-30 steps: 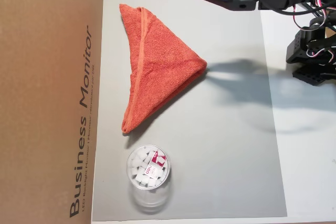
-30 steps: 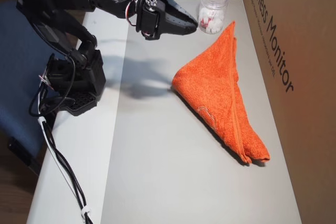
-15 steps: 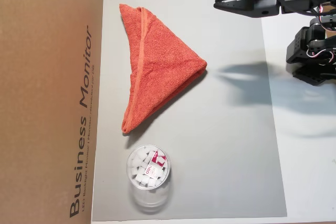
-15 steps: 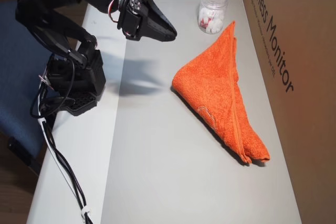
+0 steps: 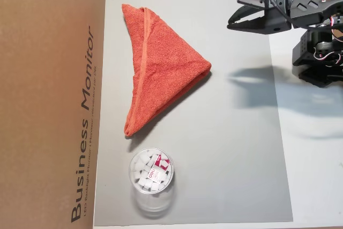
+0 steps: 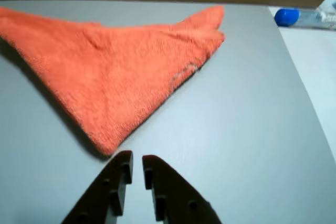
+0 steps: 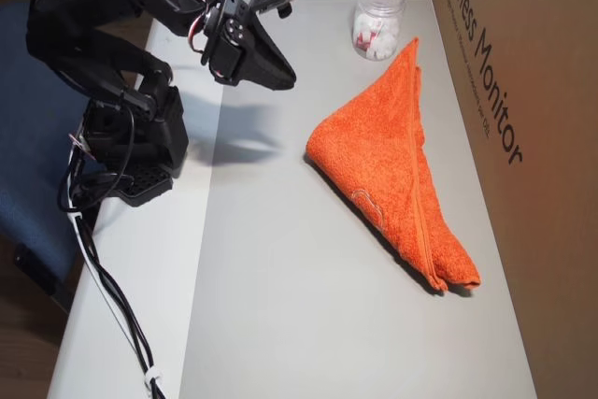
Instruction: Fold the blanket.
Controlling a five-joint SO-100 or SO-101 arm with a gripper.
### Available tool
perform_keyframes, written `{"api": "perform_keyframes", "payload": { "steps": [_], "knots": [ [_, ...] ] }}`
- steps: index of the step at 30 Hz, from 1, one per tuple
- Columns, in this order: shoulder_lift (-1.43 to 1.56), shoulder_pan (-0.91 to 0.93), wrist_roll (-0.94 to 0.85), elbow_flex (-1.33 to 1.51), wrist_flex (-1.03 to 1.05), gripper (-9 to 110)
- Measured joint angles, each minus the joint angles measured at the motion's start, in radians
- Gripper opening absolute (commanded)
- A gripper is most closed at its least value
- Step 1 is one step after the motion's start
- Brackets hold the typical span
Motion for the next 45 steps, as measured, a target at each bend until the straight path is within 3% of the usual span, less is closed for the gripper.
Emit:
{"api": "perform_keyframes", "payload": {
  "steps": [45],
  "knots": [
    [0.617, -0.048, -0.012, 0.634, 0.0, 0]
  ]
}}
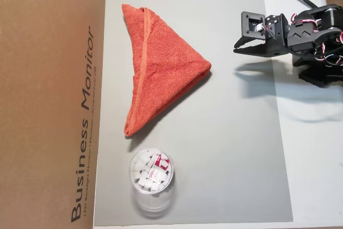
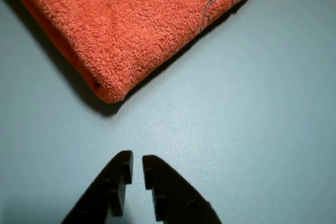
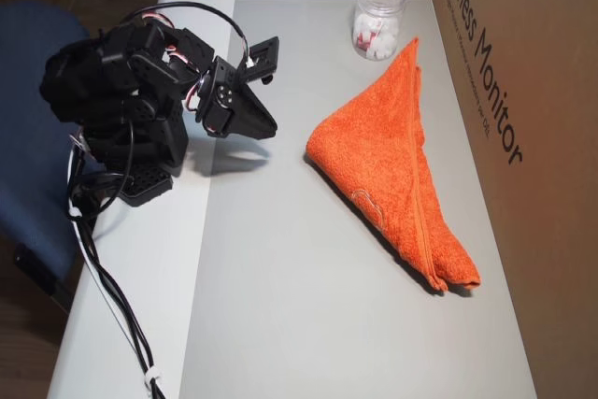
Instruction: Fold the blanket.
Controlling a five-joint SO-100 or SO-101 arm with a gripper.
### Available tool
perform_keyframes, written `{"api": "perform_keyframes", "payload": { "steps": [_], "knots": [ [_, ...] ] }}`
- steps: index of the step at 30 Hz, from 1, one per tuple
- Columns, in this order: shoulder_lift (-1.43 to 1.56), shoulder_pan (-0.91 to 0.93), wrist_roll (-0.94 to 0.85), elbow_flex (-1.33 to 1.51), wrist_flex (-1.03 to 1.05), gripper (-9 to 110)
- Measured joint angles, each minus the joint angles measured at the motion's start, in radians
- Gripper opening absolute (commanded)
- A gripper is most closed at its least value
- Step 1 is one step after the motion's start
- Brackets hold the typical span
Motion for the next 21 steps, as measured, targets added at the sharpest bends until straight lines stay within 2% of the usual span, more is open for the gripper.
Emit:
{"api": "perform_keyframes", "payload": {
  "steps": [21],
  "knots": [
    [0.021, 0.002, 0.011, 0.084, 0.003, 0]
  ]
}}
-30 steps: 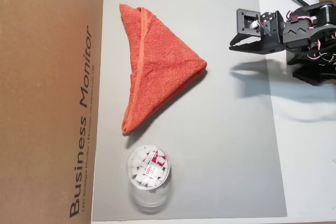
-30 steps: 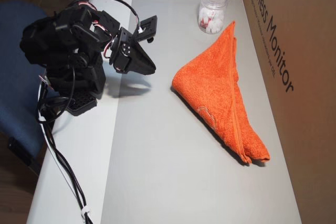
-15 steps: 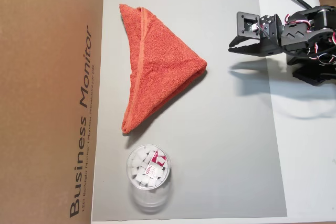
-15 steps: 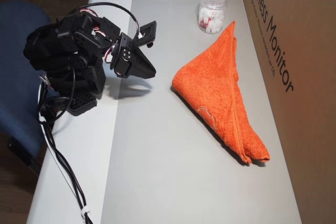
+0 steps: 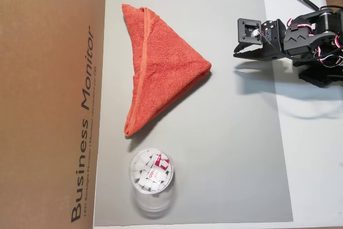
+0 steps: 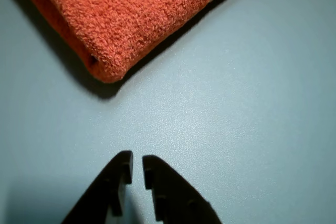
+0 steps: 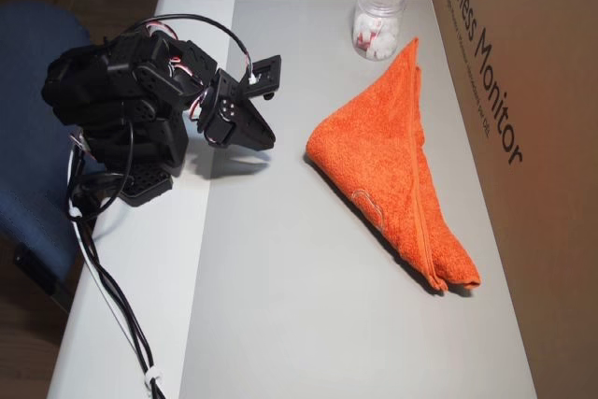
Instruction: Fold the blanket.
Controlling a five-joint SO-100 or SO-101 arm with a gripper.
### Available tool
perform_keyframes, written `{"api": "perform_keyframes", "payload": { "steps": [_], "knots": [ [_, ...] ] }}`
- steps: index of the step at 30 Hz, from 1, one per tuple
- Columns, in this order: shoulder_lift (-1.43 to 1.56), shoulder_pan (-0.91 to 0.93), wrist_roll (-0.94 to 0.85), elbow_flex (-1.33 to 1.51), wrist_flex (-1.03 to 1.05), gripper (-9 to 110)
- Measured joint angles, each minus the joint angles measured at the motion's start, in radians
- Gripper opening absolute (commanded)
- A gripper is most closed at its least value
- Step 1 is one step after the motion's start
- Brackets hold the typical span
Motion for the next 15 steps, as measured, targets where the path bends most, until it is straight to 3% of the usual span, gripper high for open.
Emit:
{"api": "perform_keyframes", "payload": {
  "steps": [8, 15],
  "knots": [
    [0.0, 0.0, -0.002, 0.0, 0.011, 0],
    [0.0, 0.0, -0.002, 0.0, 0.275, 1]
  ]
}}
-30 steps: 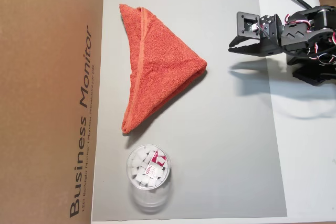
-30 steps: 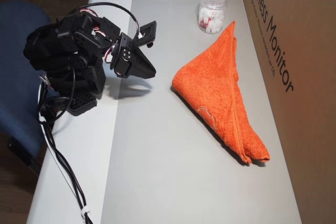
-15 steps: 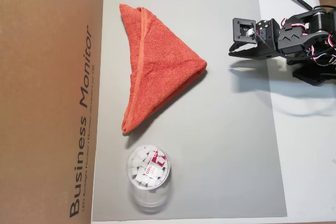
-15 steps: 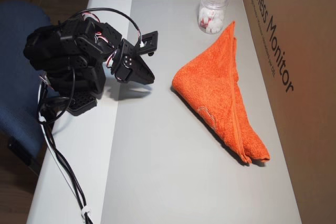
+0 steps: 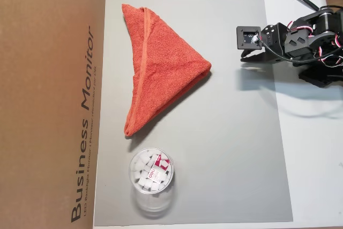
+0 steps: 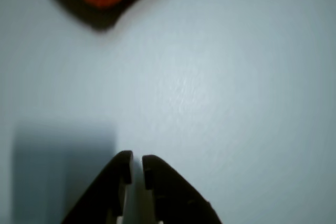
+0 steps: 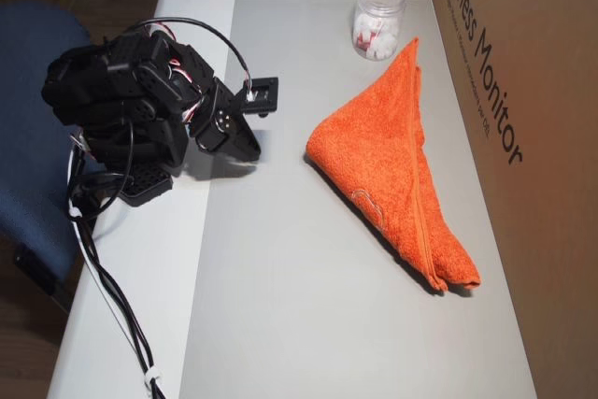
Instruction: Fold the blanket.
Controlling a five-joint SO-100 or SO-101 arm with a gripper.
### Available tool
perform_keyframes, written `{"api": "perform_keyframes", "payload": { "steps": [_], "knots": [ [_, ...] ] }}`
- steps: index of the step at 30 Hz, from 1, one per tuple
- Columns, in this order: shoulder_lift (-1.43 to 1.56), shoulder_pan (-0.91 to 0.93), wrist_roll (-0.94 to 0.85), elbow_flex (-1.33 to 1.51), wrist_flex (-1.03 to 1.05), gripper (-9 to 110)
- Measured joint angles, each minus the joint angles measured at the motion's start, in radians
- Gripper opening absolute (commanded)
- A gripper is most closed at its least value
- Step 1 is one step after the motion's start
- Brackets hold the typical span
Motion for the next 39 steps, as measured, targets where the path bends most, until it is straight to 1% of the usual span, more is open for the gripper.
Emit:
{"api": "perform_keyframes", "payload": {
  "steps": [4, 7, 39],
  "knots": [
    [0.0, 0.0, 0.0, 0.0, 0.12, 1],
    [0.0, 0.0, 0.0, 0.0, 0.14, 1],
    [0.0, 0.0, 0.0, 0.0, 0.141, 1]
  ]
}}
